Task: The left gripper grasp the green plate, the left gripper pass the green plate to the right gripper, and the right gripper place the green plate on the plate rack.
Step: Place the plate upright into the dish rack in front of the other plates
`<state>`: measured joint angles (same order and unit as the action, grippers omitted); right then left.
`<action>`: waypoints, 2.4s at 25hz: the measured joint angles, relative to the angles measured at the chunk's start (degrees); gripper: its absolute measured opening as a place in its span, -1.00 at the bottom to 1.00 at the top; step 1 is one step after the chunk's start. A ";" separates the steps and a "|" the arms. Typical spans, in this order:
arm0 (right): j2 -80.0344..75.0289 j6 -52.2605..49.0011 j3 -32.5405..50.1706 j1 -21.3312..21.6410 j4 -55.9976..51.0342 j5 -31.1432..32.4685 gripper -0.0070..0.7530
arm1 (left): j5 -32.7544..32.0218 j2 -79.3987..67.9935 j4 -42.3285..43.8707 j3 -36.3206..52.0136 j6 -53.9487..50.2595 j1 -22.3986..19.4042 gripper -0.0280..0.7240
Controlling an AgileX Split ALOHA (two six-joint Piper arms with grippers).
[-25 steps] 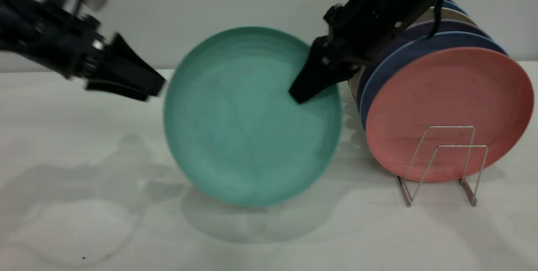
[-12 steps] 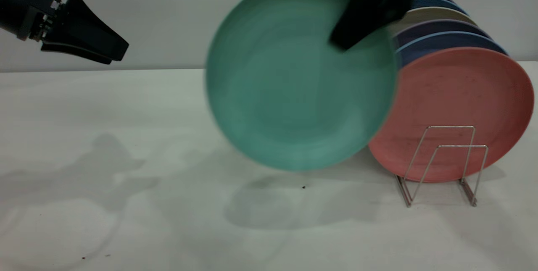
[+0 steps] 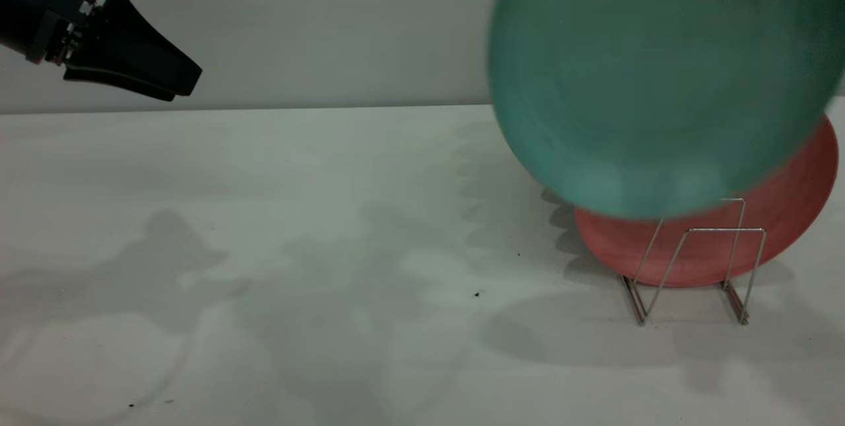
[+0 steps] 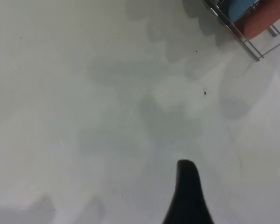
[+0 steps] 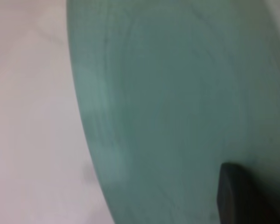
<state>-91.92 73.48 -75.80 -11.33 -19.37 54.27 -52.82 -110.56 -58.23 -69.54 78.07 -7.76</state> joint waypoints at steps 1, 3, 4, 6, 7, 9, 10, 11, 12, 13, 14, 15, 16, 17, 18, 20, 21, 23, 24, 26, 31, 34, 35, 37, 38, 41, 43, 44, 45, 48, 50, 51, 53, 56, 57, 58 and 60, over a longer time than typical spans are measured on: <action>-0.07 0.31 3.02 0.84 0.00 -3.15 -0.71 | 0.00 0.00 0.00 0.00 0.00 0.00 0.62; -0.42 0.59 7.91 2.04 0.09 -9.51 -0.71 | 0.00 0.00 0.00 0.00 0.00 0.00 0.62; -0.49 0.91 9.79 2.37 0.09 -12.50 -0.71 | 0.00 0.00 0.00 0.00 0.00 0.00 0.62; -0.53 1.97 11.27 2.64 0.02 -14.99 -0.71 | 0.00 0.00 0.00 0.00 0.00 0.00 0.62; -0.53 2.52 11.41 2.72 -0.22 -15.29 -0.71 | 0.06 0.00 0.00 0.00 0.00 0.00 0.62; -0.53 3.48 11.45 2.72 -0.77 -15.61 -0.71 | 0.17 0.00 0.00 0.00 0.00 0.00 0.62; -0.53 3.82 11.45 2.72 -0.82 -15.61 -0.71 | 0.32 0.00 0.00 0.00 0.05 0.00 0.62; -0.53 4.08 11.45 2.72 -0.87 -15.61 -0.71 | 0.44 0.00 0.00 0.00 0.05 0.00 0.62; -0.53 4.54 11.45 2.72 -0.87 -15.61 -0.71 | 0.52 0.00 0.00 0.00 0.05 0.00 0.62; -0.48 5.26 11.45 2.72 -0.87 -15.61 -0.71 | 0.52 0.00 0.00 0.00 0.05 0.00 0.62; -0.48 6.36 11.45 2.72 -0.82 -15.61 -0.71 | 0.54 0.00 0.00 0.00 0.05 0.00 0.62; -0.48 7.49 11.45 2.72 -0.82 -15.61 -0.71 | 0.65 0.00 0.00 0.00 0.05 0.00 0.62; -0.42 8.66 11.45 2.72 -0.82 -15.61 -0.71 | 0.65 0.00 0.00 0.00 0.05 0.00 0.62; -0.37 10.02 11.45 2.72 -0.82 -15.61 -0.71 | 0.65 0.00 0.00 0.00 0.05 0.00 0.62; -0.25 10.78 11.45 2.73 -0.82 -15.61 -0.71 | 0.65 0.00 0.00 0.00 0.05 0.00 0.62; 0.01 11.62 11.45 3.04 -0.87 -15.56 -0.71 | 0.69 0.00 0.00 0.00 0.05 0.00 0.62; 0.15 11.78 11.45 3.20 -0.92 -15.41 -0.71 | 0.69 0.00 0.00 0.00 0.05 0.00 0.62; 0.76 11.95 11.48 3.54 -0.92 -15.30 -0.71 | 0.69 0.00 0.00 0.00 0.05 0.00 0.62; 1.33 11.97 11.52 3.66 -0.92 -15.30 -0.71 | 0.69 0.00 0.00 0.00 0.05 0.00 0.62; 2.95 12.02 11.52 3.89 -0.92 -15.37 -0.71 | 0.69 0.00 0.00 0.00 0.05 0.00 0.62; 3.96 12.26 11.55 6.06 -2.37 -16.18 -0.71 | 0.75 0.00 0.00 0.00 0.05 0.00 0.62; 3.32 13.26 11.55 7.97 -2.65 -17.15 -0.71 | 0.75 0.00 0.00 0.00 0.14 0.00 0.62; 3.11 13.59 11.55 8.41 -2.94 -17.15 -0.71 | 0.75 0.00 0.00 0.00 0.14 0.00 0.62; 2.73 13.80 11.55 9.10 -4.29 -17.09 -0.71 | 0.79 0.00 -0.05 0.00 0.14 0.00 0.62; 2.48 13.96 11.55 9.23 -4.83 -17.02 -0.71 | 0.79 0.00 -0.05 0.00 0.14 0.00 0.62; 1.01 15.21 11.55 9.23 -6.75 -17.02 -0.71 | 0.86 0.00 -0.05 0.00 0.14 0.00 0.62; -0.59 15.95 11.55 9.23 -7.34 -17.20 -0.71 | 0.96 0.00 -0.05 0.00 0.09 0.00 0.62; -1.28 16.30 11.55 9.23 -7.46 -17.50 -0.71 | 1.03 0.00 -0.05 0.00 0.09 0.00 0.62; -1.75 16.45 11.55 9.23 -7.46 -17.79 -0.71 | 1.03 0.00 -0.05 0.00 0.09 0.00 0.62; -2.58 16.63 11.55 9.23 -7.62 -18.22 -0.71 | 1.07 0.00 -0.05 0.00 0.09 0.00 0.62; -2.77 16.63 11.55 9.23 -7.74 -18.27 -0.71 | 1.07 0.00 -0.05 0.00 0.09 0.00 0.62; -2.82 16.63 11.55 9.23 -7.74 -18.27 -0.71 | 1.07 0.00 -0.05 0.00 0.09 0.00 0.62; -2.83 16.63 11.55 9.23 -7.79 -18.27 -0.71 | 1.07 0.00 -0.05 0.00 0.09 0.00 0.62; -2.83 16.44 11.55 9.23 -7.79 -18.15 -0.71 | 1.07 0.00 -0.05 0.00 0.09 0.00 0.62; -2.83 16.44 11.55 9.23 -7.79 -18.08 -0.71 | 1.07 0.00 -0.05 0.00 0.09 0.00 0.62; -2.83 16.22 11.55 9.23 -7.79 -18.03 -0.71 | 1.07 0.00 -0.05 0.00 0.09 0.00 0.62; -2.83 15.42 11.55 9.23 -7.79 -18.03 -0.70 | 1.07 0.00 -0.05 0.00 0.09 0.00 0.62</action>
<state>-94.75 88.90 -64.25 -2.10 -27.15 36.24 -51.75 -110.56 -58.29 -69.54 78.16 -7.76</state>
